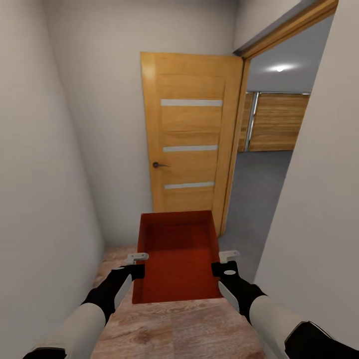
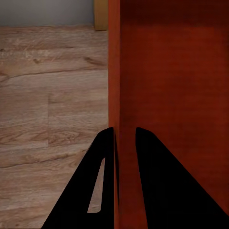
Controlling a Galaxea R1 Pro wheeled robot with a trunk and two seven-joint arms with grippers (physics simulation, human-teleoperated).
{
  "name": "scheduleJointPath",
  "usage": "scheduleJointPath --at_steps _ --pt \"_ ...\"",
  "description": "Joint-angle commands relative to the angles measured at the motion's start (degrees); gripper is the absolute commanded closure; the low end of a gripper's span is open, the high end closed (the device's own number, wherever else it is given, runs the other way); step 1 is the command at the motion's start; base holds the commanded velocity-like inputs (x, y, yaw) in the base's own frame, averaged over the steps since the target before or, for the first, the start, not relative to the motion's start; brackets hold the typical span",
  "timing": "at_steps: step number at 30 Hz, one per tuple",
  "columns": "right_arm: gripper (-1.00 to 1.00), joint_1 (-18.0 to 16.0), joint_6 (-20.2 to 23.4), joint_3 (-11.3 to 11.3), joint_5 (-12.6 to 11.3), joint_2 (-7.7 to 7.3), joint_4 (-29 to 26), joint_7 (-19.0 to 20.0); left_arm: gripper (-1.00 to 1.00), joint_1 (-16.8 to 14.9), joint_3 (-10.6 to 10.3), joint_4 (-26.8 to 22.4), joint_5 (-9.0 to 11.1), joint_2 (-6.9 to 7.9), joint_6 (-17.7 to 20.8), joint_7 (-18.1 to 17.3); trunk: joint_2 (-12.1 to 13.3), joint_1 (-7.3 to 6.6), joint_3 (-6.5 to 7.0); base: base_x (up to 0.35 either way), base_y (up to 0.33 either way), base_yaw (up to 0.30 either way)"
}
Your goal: Move the two storage containers from the living room to the garage. In the garage, place one container on the floor and stack the other container on top of it (either order is fine).
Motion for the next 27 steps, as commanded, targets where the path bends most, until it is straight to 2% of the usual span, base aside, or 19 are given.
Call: scheduleJointPath --at_steps 1,27 --pt "1.0 -0.11 0.39 -0.22 0.61 -0.03 -0.24 -0.43 1.0 0.05 -1.09 0.31 0.65 -0.02 0.28 0.63 -0.08 0.06 -0.06 0.323 0.0 -0.009" --pt "1.0 -0.11 0.39 -0.22 0.61 -0.03 -0.24 -0.43 1.0 0.05 -1.12 0.06 0.73 0.0 0.28 0.63 -0.08 0.06 -0.06 0.323 0.0 -0.001"
